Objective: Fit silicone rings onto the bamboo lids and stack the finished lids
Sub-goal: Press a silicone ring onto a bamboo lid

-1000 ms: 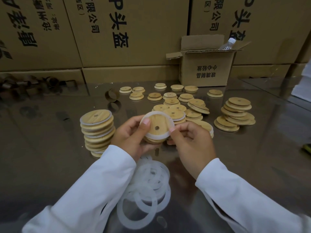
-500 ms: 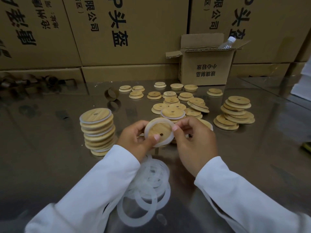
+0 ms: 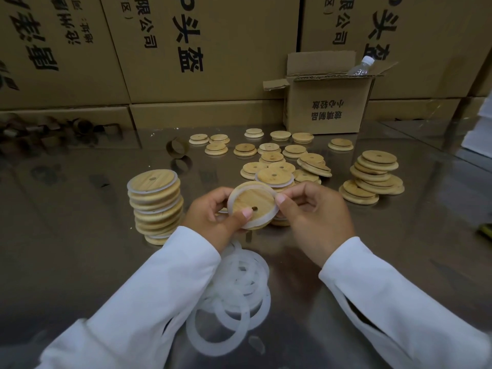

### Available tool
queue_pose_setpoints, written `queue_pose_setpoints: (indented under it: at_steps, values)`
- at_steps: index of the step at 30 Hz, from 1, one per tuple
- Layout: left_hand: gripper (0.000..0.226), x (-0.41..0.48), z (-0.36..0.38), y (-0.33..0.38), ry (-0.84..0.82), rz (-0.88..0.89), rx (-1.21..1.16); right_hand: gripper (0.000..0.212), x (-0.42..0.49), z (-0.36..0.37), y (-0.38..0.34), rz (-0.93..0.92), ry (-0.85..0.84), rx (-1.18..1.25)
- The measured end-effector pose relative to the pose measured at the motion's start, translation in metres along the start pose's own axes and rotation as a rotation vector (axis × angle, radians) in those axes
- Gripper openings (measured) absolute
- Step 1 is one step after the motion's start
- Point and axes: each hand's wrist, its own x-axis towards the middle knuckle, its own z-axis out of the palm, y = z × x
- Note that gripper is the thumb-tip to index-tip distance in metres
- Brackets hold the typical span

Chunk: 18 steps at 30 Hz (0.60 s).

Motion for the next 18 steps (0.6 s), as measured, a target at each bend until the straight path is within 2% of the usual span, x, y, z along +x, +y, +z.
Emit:
queue_pose_setpoints:
  at_steps: [7,12,18]
  values:
    - [0.018,-0.0011,0.0060,0.0052,0.089,0.055,-0.067,0.009,-0.0056,0.0063,0.0010,0.070,0.021,0.056]
    - [0.021,-0.0010,0.0059,0.0023,0.055,0.041,-0.071,0.010,-0.0054,0.0070,-0.0007,0.048,0.063,0.038]
    - [0.022,0.0012,0.0026,-0.0015,-0.005,-0.029,-0.030,0.014,-0.0067,0.0062,0.0019,-0.003,0.036,-0.062]
